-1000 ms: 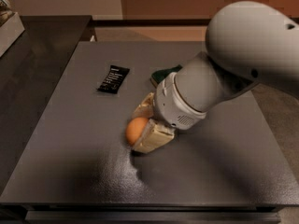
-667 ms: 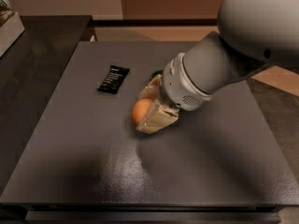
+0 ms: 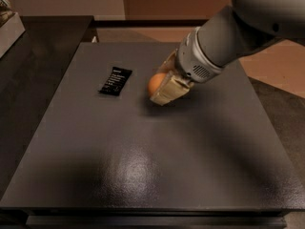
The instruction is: Move orange near sponge
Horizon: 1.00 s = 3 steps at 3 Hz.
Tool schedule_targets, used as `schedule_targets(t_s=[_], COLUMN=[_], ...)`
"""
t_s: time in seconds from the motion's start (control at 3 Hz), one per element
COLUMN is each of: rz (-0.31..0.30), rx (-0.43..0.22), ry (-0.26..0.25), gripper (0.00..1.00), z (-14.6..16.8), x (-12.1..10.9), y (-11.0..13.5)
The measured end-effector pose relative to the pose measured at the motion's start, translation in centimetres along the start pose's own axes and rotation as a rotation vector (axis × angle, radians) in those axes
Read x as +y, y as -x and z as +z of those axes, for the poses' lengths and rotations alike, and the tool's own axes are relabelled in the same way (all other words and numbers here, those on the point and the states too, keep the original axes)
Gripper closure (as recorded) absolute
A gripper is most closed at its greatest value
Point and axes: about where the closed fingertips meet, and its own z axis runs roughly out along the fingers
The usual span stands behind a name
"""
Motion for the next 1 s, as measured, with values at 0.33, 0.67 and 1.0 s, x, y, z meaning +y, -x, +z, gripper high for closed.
schedule_targets(t_s=[0.33,0.67,1.0], rz=[0.055,0.094,0.122], rx=[0.035,0.060,0.076], ry=[-0.034,-0.051,-0.062], gripper=[1.00,1.00,1.00], z=[0.2,0.1,0.0], x=[-2.4,-3.7,-4.3], y=[-2.2,-4.4,-6.0])
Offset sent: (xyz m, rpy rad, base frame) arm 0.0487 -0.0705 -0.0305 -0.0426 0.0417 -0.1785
